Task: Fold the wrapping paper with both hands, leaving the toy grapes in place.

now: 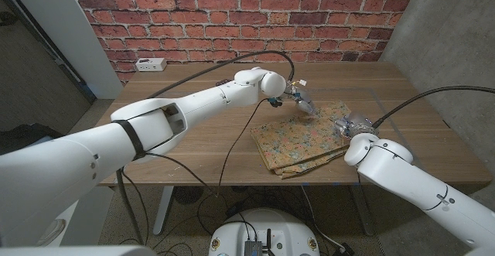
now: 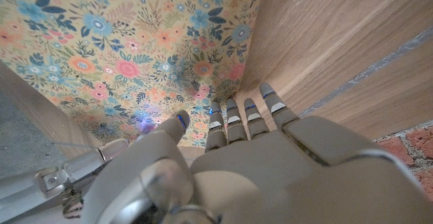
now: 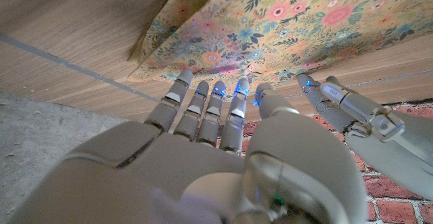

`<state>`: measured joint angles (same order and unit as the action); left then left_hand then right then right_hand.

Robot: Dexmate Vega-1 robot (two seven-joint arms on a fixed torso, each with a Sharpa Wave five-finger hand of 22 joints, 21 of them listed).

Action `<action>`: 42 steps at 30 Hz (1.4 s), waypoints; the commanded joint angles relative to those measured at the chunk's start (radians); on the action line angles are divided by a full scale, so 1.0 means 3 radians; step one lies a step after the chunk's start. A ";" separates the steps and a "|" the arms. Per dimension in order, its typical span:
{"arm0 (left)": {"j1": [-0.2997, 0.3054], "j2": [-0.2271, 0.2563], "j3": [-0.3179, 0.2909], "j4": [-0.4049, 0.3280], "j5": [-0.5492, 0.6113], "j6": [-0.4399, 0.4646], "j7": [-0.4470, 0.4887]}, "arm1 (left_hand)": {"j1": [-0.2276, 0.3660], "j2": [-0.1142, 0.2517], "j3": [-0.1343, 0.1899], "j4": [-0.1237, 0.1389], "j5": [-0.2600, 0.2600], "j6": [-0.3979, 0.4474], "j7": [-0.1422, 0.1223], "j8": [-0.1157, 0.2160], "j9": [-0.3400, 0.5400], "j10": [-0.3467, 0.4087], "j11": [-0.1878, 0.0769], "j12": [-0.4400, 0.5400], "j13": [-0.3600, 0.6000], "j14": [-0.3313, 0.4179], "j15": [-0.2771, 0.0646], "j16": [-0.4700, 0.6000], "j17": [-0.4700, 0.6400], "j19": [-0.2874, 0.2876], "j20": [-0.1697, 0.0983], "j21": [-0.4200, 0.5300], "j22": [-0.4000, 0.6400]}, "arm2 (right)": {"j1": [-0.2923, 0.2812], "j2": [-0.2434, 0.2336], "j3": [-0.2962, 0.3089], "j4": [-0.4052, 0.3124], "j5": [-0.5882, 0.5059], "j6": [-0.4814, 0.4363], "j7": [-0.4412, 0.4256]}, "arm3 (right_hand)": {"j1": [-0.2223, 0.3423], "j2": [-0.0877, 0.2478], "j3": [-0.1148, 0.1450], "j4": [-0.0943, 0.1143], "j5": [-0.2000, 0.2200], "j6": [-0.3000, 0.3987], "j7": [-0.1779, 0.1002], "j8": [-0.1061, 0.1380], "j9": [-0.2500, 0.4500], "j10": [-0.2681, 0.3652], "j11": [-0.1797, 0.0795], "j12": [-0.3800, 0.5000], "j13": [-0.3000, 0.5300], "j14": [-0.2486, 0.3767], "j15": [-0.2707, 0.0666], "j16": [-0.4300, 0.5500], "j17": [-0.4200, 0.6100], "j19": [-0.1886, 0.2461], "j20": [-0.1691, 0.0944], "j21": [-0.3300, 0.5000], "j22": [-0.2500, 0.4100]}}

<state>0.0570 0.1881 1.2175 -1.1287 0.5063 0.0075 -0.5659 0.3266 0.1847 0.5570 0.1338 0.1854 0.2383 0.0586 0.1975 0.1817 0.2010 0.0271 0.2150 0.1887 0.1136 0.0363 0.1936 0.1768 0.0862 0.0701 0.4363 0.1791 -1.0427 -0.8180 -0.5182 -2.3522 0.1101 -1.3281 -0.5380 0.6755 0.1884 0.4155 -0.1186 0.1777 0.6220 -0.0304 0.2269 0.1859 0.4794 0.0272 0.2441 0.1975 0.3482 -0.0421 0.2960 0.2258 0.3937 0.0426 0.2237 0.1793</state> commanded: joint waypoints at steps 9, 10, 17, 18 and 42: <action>-0.0109 -0.0083 0.0186 0.0014 0.0106 0.0214 -0.0170 | -0.0085 0.0010 0.0116 0.0046 0.0035 0.0127 -0.0004 0.0017 0.0006 0.0250 0.0016 0.0080 0.0007 0.0243 -0.0009 0.0045 -0.0007 0.0238 0.0018 0.0049 0.0008 | 0.0083 -0.0070 0.0051 0.0054 0.0392 -0.0025 0.0078 | 0.0097 0.0002 0.0097 -0.0013 0.0029 0.0184 0.0033 0.0018 0.0007 0.0201 0.0040 0.0044 0.0009 0.0253 -0.0114 0.0086 -0.0002 0.0165 -0.0063 0.0059 0.0009; -0.0081 -0.0039 0.0173 -0.0060 0.0125 0.0227 -0.0110 | -0.0087 0.0011 0.0123 0.0046 0.0035 0.0135 -0.0005 0.0018 0.0006 0.0258 0.0010 0.0081 0.0008 0.0263 -0.0004 0.0048 -0.0007 0.0244 0.0019 0.0049 0.0008 | 0.0092 -0.0082 0.0040 0.0058 0.0397 -0.0020 0.0076 | 0.0102 0.0001 0.0099 -0.0016 0.0029 0.0186 0.0035 0.0017 0.0007 0.0204 0.0042 0.0044 0.0009 0.0256 -0.0114 0.0088 -0.0002 0.0173 -0.0066 0.0062 0.0009; 0.0223 0.0353 -0.0021 -0.0725 0.0355 0.0319 0.0532 | -0.0141 -0.0207 0.0114 -0.0032 -0.0006 0.0321 -0.0077 0.0037 0.0004 0.0337 -0.0050 0.0069 0.0009 0.0384 -0.0058 0.0025 -0.0014 0.0353 0.0145 0.0047 0.0007 | 0.0149 -0.0097 -0.0007 0.0081 0.0441 -0.0047 0.0049 | 0.0126 -0.0004 0.0107 -0.0028 0.0028 0.0210 0.0039 0.0010 0.0007 0.0220 0.0036 0.0037 0.0008 0.0261 -0.0119 0.0094 0.0004 0.0167 -0.0051 0.0055 0.0010; 0.0277 0.0404 -0.0058 -0.0802 0.0389 0.0303 0.0654 | -0.0166 -0.0287 0.0074 -0.0057 -0.0017 0.0333 -0.0094 0.0029 0.0002 0.0338 -0.0062 0.0061 0.0009 0.0394 -0.0070 0.0018 -0.0013 0.0352 0.0157 0.0035 0.0007 | 0.0157 -0.0089 -0.0010 0.0086 0.0446 -0.0059 0.0041 | 0.0128 -0.0004 0.0107 -0.0029 0.0028 0.0211 0.0040 0.0009 0.0007 0.0221 0.0034 0.0037 0.0008 0.0261 -0.0123 0.0095 0.0005 0.0167 -0.0049 0.0055 0.0010; 0.0564 0.0497 -0.0199 -0.1339 0.0986 0.0889 0.0477 | 0.0280 0.0018 0.0485 -0.0843 0.0346 0.2046 0.0095 0.0689 0.0313 0.1951 -0.0093 0.0731 0.0422 0.2163 -0.0292 0.0681 0.0375 0.1535 0.0037 0.0498 0.0095 | 0.0213 -0.0116 -0.0057 0.0043 0.0494 -0.0108 -0.0059 | 0.0139 -0.0012 0.0102 -0.0023 0.0021 0.0232 0.0036 -0.0017 0.0008 0.0220 0.0040 0.0011 0.0008 0.0221 -0.0117 0.0091 0.0022 0.0164 -0.0041 0.0046 0.0011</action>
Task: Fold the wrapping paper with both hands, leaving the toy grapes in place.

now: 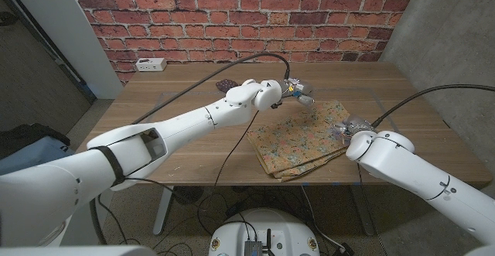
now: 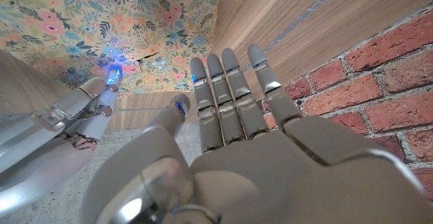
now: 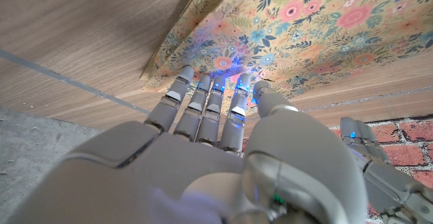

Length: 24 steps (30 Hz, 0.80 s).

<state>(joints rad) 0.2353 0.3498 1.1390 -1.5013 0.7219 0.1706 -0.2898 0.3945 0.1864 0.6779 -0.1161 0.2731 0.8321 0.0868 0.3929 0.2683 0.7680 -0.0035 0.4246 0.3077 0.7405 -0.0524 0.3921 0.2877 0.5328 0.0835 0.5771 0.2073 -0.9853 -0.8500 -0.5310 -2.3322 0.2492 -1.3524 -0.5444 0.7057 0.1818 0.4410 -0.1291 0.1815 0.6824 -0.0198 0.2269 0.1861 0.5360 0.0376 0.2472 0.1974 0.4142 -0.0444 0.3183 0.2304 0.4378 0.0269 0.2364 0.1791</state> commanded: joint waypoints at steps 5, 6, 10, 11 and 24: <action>-0.0086 -0.0084 0.0103 -0.0004 0.0252 0.0336 -0.0600 | 0.0055 -0.0004 0.0133 -0.0001 0.0099 0.0036 -0.0004 0.0033 0.0039 0.0027 0.0002 0.0016 0.0044 0.0032 -0.0004 -0.0009 0.0005 -0.0030 0.0014 0.0006 -0.0008 | 0.0029 -0.0014 -0.0021 -0.0024 0.0039 -0.0020 -0.0041 | 0.0039 0.0009 0.0015 0.0014 0.0007 0.0034 0.0001 -0.0023 0.0007 0.0034 0.0001 -0.0004 0.0008 0.0002 -0.0108 0.0019 0.0009 0.0017 0.0013 0.0002 0.0012; -0.0097 -0.0095 0.0105 0.0020 0.0229 0.0324 -0.0635 | 0.0051 -0.0006 0.0136 0.0005 0.0104 0.0034 -0.0003 0.0034 0.0041 0.0022 0.0001 0.0014 0.0047 0.0033 -0.0001 -0.0010 0.0006 -0.0048 0.0008 0.0000 -0.0009 | 0.0034 -0.0025 -0.0028 -0.0025 0.0041 -0.0012 -0.0036 | 0.0040 0.0008 0.0016 0.0013 0.0007 0.0036 -0.0001 -0.0023 0.0007 0.0034 0.0001 -0.0005 0.0008 0.0003 -0.0107 0.0019 0.0009 0.0018 0.0013 0.0002 0.0012; -0.0141 -0.0134 0.0140 0.0106 0.0197 0.0306 -0.0737 | 0.0035 0.0005 0.0149 0.0040 0.0129 0.0104 -0.0002 0.0071 0.0057 0.0104 -0.0001 0.0045 0.0067 0.0119 -0.0006 0.0035 0.0035 -0.0068 0.0011 0.0001 -0.0013 | 0.0038 -0.0027 -0.0032 -0.0023 0.0046 -0.0009 -0.0040 | 0.0038 0.0008 0.0014 0.0017 0.0007 0.0034 0.0001 -0.0027 0.0007 0.0038 0.0001 -0.0006 0.0008 0.0001 -0.0108 0.0019 0.0011 0.0015 0.0015 0.0000 0.0012; -0.0151 -0.0143 0.0148 0.0126 0.0187 0.0299 -0.0758 | 0.0042 0.0014 0.0158 0.0040 0.0136 0.0114 -0.0001 0.0078 0.0061 0.0132 0.0014 0.0057 0.0073 0.0126 -0.0007 0.0044 0.0046 -0.0072 0.0012 0.0003 -0.0013 | 0.0037 -0.0024 -0.0030 -0.0021 0.0048 -0.0009 -0.0042 | 0.0039 0.0008 0.0014 0.0016 0.0006 0.0036 0.0001 -0.0028 0.0007 0.0037 -0.0010 -0.0008 0.0008 0.0001 -0.0110 0.0020 0.0012 0.0016 0.0016 0.0000 0.0012; -0.0400 -0.0381 0.0366 0.0560 0.0083 0.0251 -0.1177 | -0.0082 -0.0089 0.0141 0.0155 0.0224 -0.0302 -0.0011 -0.0048 0.0135 -0.0227 0.0026 -0.0053 0.0196 -0.0230 0.0079 -0.0087 0.0169 -0.0393 0.0088 -0.0041 -0.0007 | 0.0047 -0.0027 -0.0034 -0.0011 0.0065 -0.0012 -0.0050 | 0.0036 0.0007 0.0015 0.0025 0.0006 0.0047 0.0006 -0.0038 0.0008 0.0051 0.0001 -0.0014 0.0009 0.0002 -0.0110 0.0018 0.0013 0.0014 0.0021 -0.0004 0.0013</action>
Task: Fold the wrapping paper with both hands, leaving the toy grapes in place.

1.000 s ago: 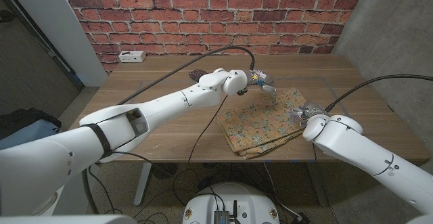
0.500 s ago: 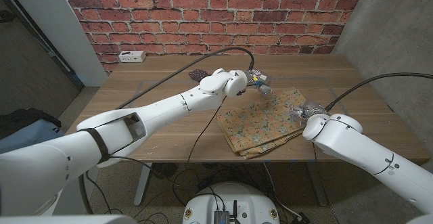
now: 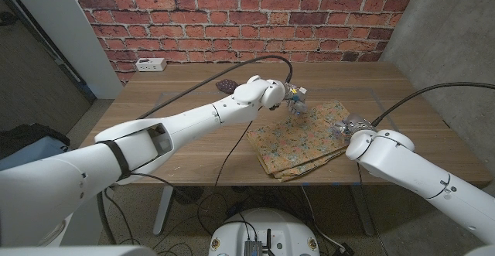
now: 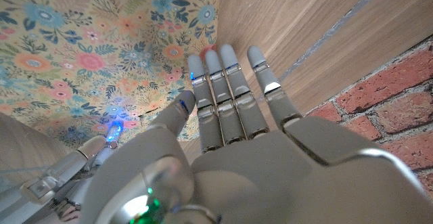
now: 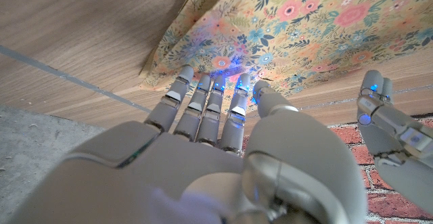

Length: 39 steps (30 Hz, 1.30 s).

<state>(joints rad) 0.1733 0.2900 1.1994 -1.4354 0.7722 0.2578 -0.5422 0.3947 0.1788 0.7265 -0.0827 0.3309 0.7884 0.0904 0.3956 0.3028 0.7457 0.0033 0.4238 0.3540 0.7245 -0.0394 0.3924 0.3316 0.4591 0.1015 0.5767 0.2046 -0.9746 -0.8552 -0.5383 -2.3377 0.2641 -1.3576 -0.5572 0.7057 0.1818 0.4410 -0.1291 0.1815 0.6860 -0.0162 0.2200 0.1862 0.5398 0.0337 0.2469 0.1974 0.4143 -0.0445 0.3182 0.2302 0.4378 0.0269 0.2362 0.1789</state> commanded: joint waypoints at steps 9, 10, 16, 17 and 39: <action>-0.0276 -0.0258 0.0251 0.0512 -0.0157 -0.0109 -0.0365 | -0.0107 -0.0007 0.0004 0.0067 0.0059 -0.0202 -0.0028 -0.0070 0.0033 -0.0204 0.0035 -0.0072 0.0061 -0.0251 0.0054 -0.0131 0.0025 -0.0245 0.0062 -0.0068 -0.0005 | 0.0055 -0.0005 -0.0027 0.0035 0.0023 -0.0001 0.0001 | 0.0031 0.0006 0.0014 0.0032 0.0005 0.0043 -0.0009 -0.0020 0.0008 0.0042 0.0006 -0.0018 0.0009 0.0004 -0.0108 0.0018 0.0015 0.0015 0.0023 -0.0006 0.0013; -0.0283 -0.0266 0.0258 0.0533 -0.0167 -0.0117 -0.0365 | -0.0110 -0.0003 0.0005 0.0072 0.0060 -0.0204 -0.0030 -0.0070 0.0034 -0.0203 0.0035 -0.0072 0.0062 -0.0252 0.0055 -0.0132 0.0026 -0.0249 0.0063 -0.0069 -0.0005 | 0.0060 -0.0005 -0.0031 0.0038 0.0023 -0.0002 0.0002 | 0.0030 0.0006 0.0014 0.0033 0.0005 0.0045 -0.0011 -0.0021 0.0008 0.0042 0.0003 -0.0019 0.0009 0.0004 -0.0115 0.0018 0.0016 0.0015 0.0020 -0.0006 0.0013; -0.0271 -0.0217 0.0231 0.0507 -0.0226 -0.0177 -0.0245 | -0.0138 -0.0021 -0.0007 0.0092 0.0062 -0.0205 -0.0032 -0.0071 0.0036 -0.0211 0.0025 -0.0077 0.0069 -0.0254 0.0055 -0.0135 0.0031 -0.0258 0.0068 -0.0069 -0.0008 | 0.0095 0.0012 -0.0045 0.0072 0.0031 -0.0009 0.0011 | 0.0029 0.0006 0.0016 0.0036 0.0005 0.0050 -0.0011 -0.0024 0.0009 0.0047 0.0010 -0.0022 0.0009 0.0004 -0.0115 0.0015 0.0014 0.0013 0.0024 -0.0008 0.0014; -0.0258 -0.0190 0.0210 0.0471 -0.0237 -0.0186 -0.0205 | -0.0143 -0.0024 -0.0011 0.0096 0.0061 -0.0203 -0.0030 -0.0070 0.0036 -0.0206 0.0027 -0.0076 0.0070 -0.0247 0.0054 -0.0132 0.0032 -0.0257 0.0066 -0.0069 -0.0008 | 0.0100 0.0023 -0.0045 0.0078 0.0031 -0.0019 0.0007 | 0.0029 0.0005 0.0016 0.0036 0.0005 0.0051 -0.0009 -0.0025 0.0009 0.0047 0.0008 -0.0023 0.0009 0.0006 -0.0115 0.0016 0.0014 0.0013 0.0023 -0.0008 0.0014; 0.0223 0.0399 -0.0267 -0.0566 -0.0126 -0.0163 0.0303 | 0.0004 0.0031 0.0038 -0.0055 0.0087 0.0094 -0.0019 0.0056 0.0054 0.0113 0.0004 0.0064 0.0138 0.0061 -0.0012 0.0051 0.0141 0.0072 -0.0016 0.0121 0.0010 | 0.0254 0.0053 -0.0167 0.0152 0.0010 -0.0015 0.0032 | 0.0029 0.0002 0.0021 0.0041 0.0005 0.0065 -0.0005 -0.0040 0.0009 0.0061 0.0014 -0.0035 0.0010 0.0011 -0.0112 0.0011 0.0013 0.0020 0.0020 -0.0011 0.0014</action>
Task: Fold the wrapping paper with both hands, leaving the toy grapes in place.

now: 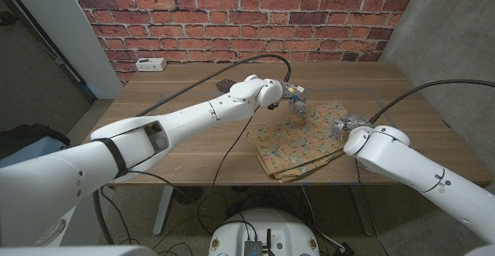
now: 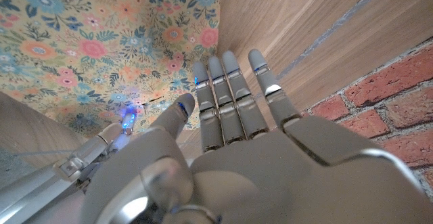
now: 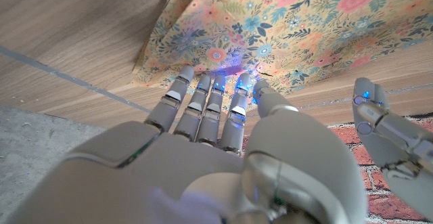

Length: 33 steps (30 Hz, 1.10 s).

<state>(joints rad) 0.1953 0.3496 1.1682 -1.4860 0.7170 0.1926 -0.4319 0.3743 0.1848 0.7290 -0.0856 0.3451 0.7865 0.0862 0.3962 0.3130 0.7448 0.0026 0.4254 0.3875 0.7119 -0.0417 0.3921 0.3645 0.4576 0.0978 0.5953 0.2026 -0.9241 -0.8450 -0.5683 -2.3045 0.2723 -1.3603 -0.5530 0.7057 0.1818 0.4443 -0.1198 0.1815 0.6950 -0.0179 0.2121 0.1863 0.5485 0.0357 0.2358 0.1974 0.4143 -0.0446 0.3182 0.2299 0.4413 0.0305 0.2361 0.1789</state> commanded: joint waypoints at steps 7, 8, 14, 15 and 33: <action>0.0128 0.0254 -0.0144 -0.0564 0.0166 0.0227 -0.0481 | 0.0100 0.0020 0.0093 -0.0042 0.0071 0.0100 -0.0019 0.0051 0.0015 0.0094 -0.0009 0.0054 0.0048 0.0096 -0.0020 0.0028 0.0031 0.0012 0.0016 0.0059 0.0020 | 0.0092 0.0040 -0.0070 0.0052 -0.0026 -0.0007 0.0007 | 0.0029 0.0003 0.0011 0.0013 0.0005 0.0035 0.0003 -0.0020 0.0010 0.0031 -0.0010 -0.0005 0.0010 0.0011 -0.0113 0.0009 0.0015 0.0009 0.0010 -0.0012 0.0014; 0.0132 0.0267 -0.0143 -0.0592 0.0184 0.0249 -0.0525 | 0.0101 0.0022 0.0097 -0.0038 0.0073 0.0100 -0.0018 0.0051 0.0014 0.0095 -0.0015 0.0055 0.0050 0.0094 -0.0020 0.0026 0.0032 0.0002 0.0021 0.0058 0.0020 | 0.0083 0.0052 -0.0058 0.0053 -0.0025 -0.0006 0.0000 | 0.0029 0.0003 0.0011 0.0013 0.0005 0.0035 0.0003 -0.0021 0.0010 0.0034 -0.0003 -0.0005 0.0010 0.0009 -0.0114 0.0009 0.0015 0.0008 0.0009 -0.0013 0.0014; 0.0129 0.0319 -0.0144 -0.0699 0.0224 0.0354 -0.0856 | 0.0089 0.0004 0.0104 -0.0020 0.0083 0.0076 -0.0013 0.0038 0.0010 0.0073 -0.0022 0.0047 0.0059 0.0090 -0.0019 0.0014 0.0033 -0.0022 0.0035 0.0059 0.0019 | 0.0115 0.0040 -0.0091 0.0065 -0.0033 0.0011 0.0016 | 0.0030 0.0001 0.0011 0.0013 0.0005 0.0038 0.0001 -0.0024 0.0010 0.0035 0.0002 -0.0010 0.0010 0.0011 -0.0110 0.0008 0.0015 0.0007 0.0012 -0.0015 0.0014; 0.0126 0.0320 -0.0142 -0.0700 0.0226 0.0359 -0.0895 | 0.0082 0.0002 0.0101 -0.0012 0.0083 0.0074 -0.0009 0.0037 0.0009 0.0075 -0.0020 0.0048 0.0060 0.0088 -0.0018 0.0013 0.0035 -0.0026 0.0035 0.0059 0.0019 | 0.0122 0.0055 -0.0091 0.0075 -0.0032 0.0000 0.0014 | 0.0029 0.0003 0.0012 0.0015 0.0005 0.0039 0.0001 -0.0025 0.0010 0.0035 0.0004 -0.0010 0.0010 0.0009 -0.0112 0.0008 0.0016 0.0008 0.0011 -0.0015 0.0014; -0.0031 0.0183 -0.0080 -0.0349 -0.0060 0.0302 -0.1380 | 0.0084 -0.0002 0.0151 0.0007 0.0140 0.0220 0.0030 0.0124 0.0062 0.0263 -0.0012 0.0130 0.0123 0.0294 -0.0024 0.0079 0.0066 0.0096 0.0013 0.0165 0.0020 | 0.0204 0.0084 -0.0154 0.0155 -0.0035 0.0025 0.0057 | 0.0025 0.0002 0.0011 0.0020 0.0004 0.0046 0.0001 -0.0032 0.0011 0.0038 -0.0007 -0.0021 0.0011 0.0008 -0.0112 0.0004 0.0017 0.0009 0.0011 -0.0018 0.0015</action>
<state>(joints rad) 0.2179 0.4285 1.1263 -1.6500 0.7436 0.2912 -0.7578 0.3967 0.1887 0.7681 -0.0854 0.3779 0.8486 0.0947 0.4293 0.3277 0.8226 -0.0016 0.4592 0.4202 0.7989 -0.0501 0.4145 0.3831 0.4769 0.1035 0.6377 0.2072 -0.8701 -0.8287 -0.6107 -2.2680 0.2632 -1.3542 -0.5384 0.7057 0.1818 0.4443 -0.1199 0.1815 0.6968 -0.0161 0.2033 0.1863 0.5539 0.0411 0.2353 0.1974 0.4143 -0.0446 0.3182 0.2298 0.4413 0.0305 0.2361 0.1788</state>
